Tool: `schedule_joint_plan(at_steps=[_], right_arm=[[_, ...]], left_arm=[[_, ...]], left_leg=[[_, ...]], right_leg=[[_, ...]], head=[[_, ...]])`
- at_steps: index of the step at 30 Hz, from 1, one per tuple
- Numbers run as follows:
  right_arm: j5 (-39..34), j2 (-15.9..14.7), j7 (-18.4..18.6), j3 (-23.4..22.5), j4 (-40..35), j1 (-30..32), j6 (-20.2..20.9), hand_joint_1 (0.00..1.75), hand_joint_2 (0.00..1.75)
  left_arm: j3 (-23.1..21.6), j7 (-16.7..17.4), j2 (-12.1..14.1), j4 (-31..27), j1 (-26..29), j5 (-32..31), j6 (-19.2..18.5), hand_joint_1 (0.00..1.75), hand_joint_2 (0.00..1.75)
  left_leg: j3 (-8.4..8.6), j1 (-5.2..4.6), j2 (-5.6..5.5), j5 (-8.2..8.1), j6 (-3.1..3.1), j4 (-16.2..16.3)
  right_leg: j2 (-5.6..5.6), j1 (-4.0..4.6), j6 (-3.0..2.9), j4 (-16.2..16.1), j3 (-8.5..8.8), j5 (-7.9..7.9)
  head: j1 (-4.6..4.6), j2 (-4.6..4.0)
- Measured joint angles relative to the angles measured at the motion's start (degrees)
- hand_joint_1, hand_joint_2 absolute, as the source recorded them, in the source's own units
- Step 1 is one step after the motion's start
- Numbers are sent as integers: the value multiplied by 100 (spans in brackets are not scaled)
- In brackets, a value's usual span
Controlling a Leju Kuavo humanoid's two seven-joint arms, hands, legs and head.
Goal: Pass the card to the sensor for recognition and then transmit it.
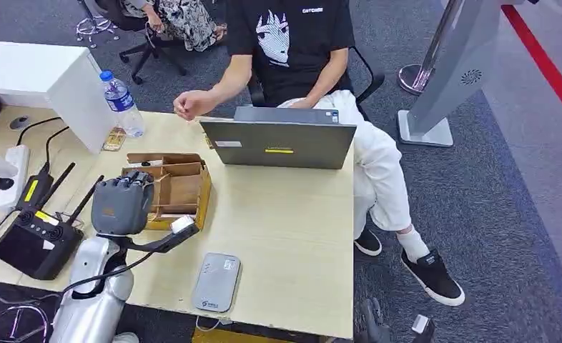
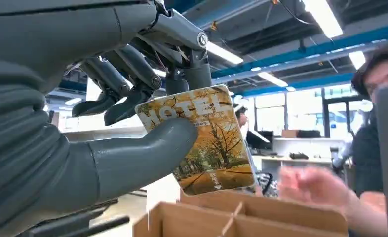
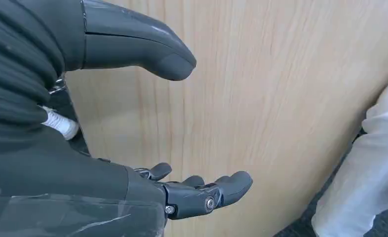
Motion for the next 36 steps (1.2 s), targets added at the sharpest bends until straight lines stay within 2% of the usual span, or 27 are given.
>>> schedule_joint_plan(at_steps=[7,16,28,29,30,31,32,36], right_arm=[[2,0,2,0,0,0,0,0,175],[39,0,24,9,0,-3,0,0,175],[92,13,48,11,0,-4,0,0,175],[92,13,48,11,2,-3,0,0,175],[92,13,48,11,2,-3,0,0,175],[92,13,48,11,2,-3,0,0,175],[92,13,48,11,2,-3,0,0,175],[92,13,50,11,2,-4,0,0,175]], left_arm=[[35,-2,0,-77,-33,2,-4,175,175],[324,2,39,-15,-398,265,-293,175,175],[595,-28,83,218,-482,341,-280,175,175],[599,-28,83,218,-485,341,-280,159,175],[606,-30,83,218,-487,341,-280,72,175],[608,-41,83,221,-490,341,-280,14,175],[612,-66,83,221,-493,339,-280,0,175],[625,-148,81,234,-493,345,-201,0,175]], left_leg=[[0,-1,-1,0,0,0],[0,0,-2,1,0,0],[-1,0,0,0,0,0],[-1,0,0,0,0,0],[-1,-1,0,0,0,0],[-1,0,0,0,0,0],[-1,0,0,0,0,0],[-2,0,-2,0,0,0]], right_leg=[[0,0,0,-1,0,0],[-1,0,0,1,1,0],[-1,0,0,0,0,0],[0,0,0,0,0,0],[0,0,0,0,0,0],[0,0,0,0,0,0],[0,0,0,0,0,0],[-1,0,0,0,0,0]], head=[[0,0],[0,0],[0,0],[0,0],[0,0],[0,0],[0,0],[2,0]])
